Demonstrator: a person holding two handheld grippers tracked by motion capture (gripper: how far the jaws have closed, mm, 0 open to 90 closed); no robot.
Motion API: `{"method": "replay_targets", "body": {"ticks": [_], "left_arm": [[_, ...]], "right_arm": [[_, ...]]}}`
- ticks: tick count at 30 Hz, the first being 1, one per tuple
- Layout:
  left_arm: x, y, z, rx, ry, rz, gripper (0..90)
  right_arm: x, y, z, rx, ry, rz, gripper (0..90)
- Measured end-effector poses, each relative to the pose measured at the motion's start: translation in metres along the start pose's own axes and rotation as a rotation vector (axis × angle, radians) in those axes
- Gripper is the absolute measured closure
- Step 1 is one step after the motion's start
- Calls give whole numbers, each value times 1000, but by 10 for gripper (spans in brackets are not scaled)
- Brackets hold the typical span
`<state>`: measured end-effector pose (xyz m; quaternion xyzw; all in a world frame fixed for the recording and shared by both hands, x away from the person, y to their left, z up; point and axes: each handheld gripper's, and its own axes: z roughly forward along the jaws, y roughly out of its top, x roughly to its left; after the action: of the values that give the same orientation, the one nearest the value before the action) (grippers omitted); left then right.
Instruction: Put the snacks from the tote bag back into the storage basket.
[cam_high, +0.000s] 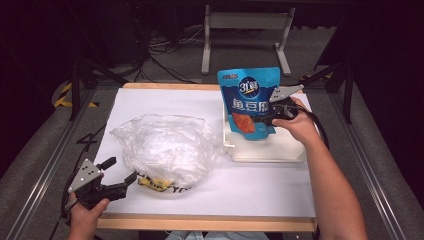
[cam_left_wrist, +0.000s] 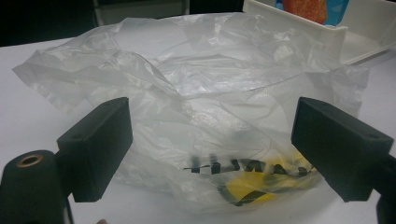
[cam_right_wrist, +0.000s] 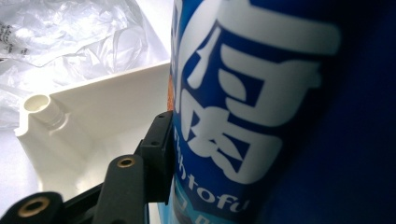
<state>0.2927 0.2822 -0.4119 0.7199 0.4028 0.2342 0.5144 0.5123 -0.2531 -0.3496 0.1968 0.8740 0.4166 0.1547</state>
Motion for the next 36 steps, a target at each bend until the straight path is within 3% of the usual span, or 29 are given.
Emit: {"method": "replay_targets", "body": {"ticks": [10, 16, 21, 36], "left_arm": [[0, -1, 1, -2, 1, -3, 135], [2, -2, 2, 4, 2, -10, 134], [1, -2, 2, 12, 0, -10, 134], [1, -3, 4, 16, 5, -18, 134]], "right_arm": [[-1, -2, -1, -3, 5, -4, 492], [-1, -2, -2, 27, -3, -23, 466], [-3, -4, -4, 51, -10, -11, 458], [-5, -16, -10, 47, -15, -17, 425]]}}
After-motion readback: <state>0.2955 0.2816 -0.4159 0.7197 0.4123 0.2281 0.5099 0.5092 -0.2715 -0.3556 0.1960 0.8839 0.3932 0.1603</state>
